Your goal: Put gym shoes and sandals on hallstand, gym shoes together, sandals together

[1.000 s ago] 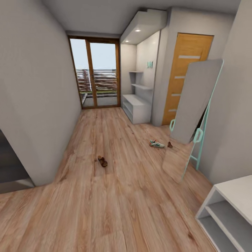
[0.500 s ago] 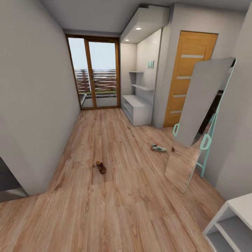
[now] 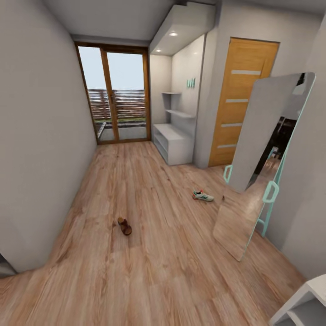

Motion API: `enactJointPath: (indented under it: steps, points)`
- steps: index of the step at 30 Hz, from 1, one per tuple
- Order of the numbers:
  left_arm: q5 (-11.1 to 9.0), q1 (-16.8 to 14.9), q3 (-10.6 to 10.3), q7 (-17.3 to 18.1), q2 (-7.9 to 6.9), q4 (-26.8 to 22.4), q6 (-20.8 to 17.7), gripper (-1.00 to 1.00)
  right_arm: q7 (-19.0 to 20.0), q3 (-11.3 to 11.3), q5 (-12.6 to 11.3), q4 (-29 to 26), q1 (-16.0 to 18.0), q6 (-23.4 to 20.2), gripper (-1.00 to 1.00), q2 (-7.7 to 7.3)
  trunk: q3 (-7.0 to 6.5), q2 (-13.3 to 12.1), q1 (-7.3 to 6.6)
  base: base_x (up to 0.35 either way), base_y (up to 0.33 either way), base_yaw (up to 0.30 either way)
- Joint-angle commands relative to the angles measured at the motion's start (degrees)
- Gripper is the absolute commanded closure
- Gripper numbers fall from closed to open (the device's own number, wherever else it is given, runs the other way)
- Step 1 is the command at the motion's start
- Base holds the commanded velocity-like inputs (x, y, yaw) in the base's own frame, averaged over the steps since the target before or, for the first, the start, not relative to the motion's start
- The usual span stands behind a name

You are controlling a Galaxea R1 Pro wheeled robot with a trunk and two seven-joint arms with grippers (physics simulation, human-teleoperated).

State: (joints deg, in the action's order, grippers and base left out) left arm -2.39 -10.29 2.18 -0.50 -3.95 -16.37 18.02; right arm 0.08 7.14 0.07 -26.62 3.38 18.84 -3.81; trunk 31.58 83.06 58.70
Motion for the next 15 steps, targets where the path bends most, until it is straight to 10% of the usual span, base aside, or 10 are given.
enactJointPath:
  steps: [1,15]
  points:
    - [-0.2,0.0,0.0,0.0,0.00,0.0,0.2,-1.00,0.0,0.1,0.0,0.1,0.1,0.2,-1.00,0.02,0.05,0.0,0.03,0.338,0.000,-0.264]
    - [-0.3,0.0,0.0,0.0,0.00,0.0,0.2,-1.00,-0.2,0.0,0.1,0.1,0.1,0.2,-1.00,-0.06,0.05,0.0,0.03,0.338,0.000,-0.080]
